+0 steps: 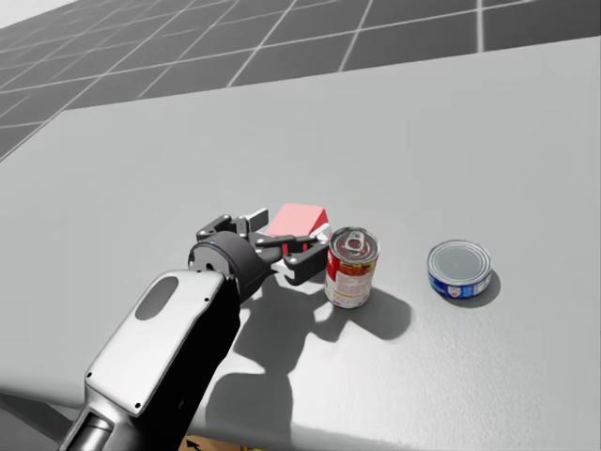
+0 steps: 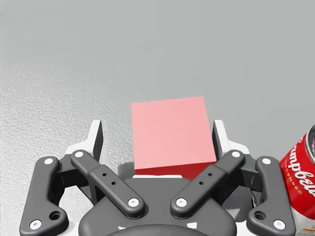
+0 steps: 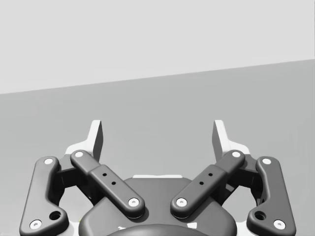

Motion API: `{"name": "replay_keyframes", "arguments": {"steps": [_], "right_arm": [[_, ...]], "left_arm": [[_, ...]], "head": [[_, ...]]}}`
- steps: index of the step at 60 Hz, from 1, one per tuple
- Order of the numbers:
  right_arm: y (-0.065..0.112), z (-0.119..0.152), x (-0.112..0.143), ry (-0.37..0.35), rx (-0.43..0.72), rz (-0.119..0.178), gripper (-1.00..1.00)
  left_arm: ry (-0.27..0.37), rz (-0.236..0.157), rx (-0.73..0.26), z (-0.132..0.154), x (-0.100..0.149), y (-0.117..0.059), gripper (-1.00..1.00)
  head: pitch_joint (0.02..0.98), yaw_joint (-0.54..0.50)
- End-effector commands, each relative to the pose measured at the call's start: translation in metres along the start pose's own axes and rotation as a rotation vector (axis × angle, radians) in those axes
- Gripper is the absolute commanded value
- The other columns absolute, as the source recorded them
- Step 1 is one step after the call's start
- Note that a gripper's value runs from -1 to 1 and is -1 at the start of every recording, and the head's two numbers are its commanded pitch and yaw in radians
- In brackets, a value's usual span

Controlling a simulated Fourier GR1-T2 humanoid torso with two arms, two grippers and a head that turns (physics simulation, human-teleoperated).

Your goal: Find the red cube and pick it up.

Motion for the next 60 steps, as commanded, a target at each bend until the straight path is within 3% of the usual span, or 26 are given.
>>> {"name": "replay_keyframes", "arguments": {"steps": [1, 9, 11, 13, 14, 15, 37, 60], "right_arm": [[-0.001, 0.0, 0.001, -0.005, -0.002, 0.002, -1.0], [-0.001, 0.001, 0.002, -0.008, -0.003, -0.001, -1.0], [-0.002, 0.001, 0.003, -0.009, -0.003, -0.004, -1.0], [-0.002, 0.001, 0.003, -0.01, -0.003, -0.004, -1.0], [-0.002, 0.001, 0.003, -0.01, -0.003, -0.005, -1.0], [-0.002, 0.001, 0.003, -0.01, -0.004, -0.005, -1.0], [-0.002, 0.001, 0.003, -0.01, -0.005, -0.007, -1.0], [-0.004, 0.001, 0.005, -0.012, -0.007, -0.011, -1.0]], "left_arm": [[0.067, 0.023, -0.017, -0.006, -0.022, -0.012, -1.0], [0.113, 0.022, -0.05, -0.005, -0.026, -0.015, -1.0], [0.128, 0.003, -0.058, -0.005, -0.029, -0.016, -0.93], [0.13, -0.001, -0.055, -0.005, -0.031, -0.017, -0.48], [0.139, 0.005, -0.064, -0.004, -0.031, -0.018, 0.54], [0.142, 0.006, -0.071, -0.004, -0.032, -0.018, 0.93], [0.124, -0.008, -0.073, -0.003, -0.032, -0.019, 1.0], [0.114, -0.005, -0.082, 0.0, -0.032, -0.019, 1.0]], "head": [[0.769, 0.38], [0.761, 0.38], [0.759, 0.38], [0.758, 0.38], [0.757, 0.38], [0.756, 0.38], [0.707, 0.38], [0.446, 0.41]]}}
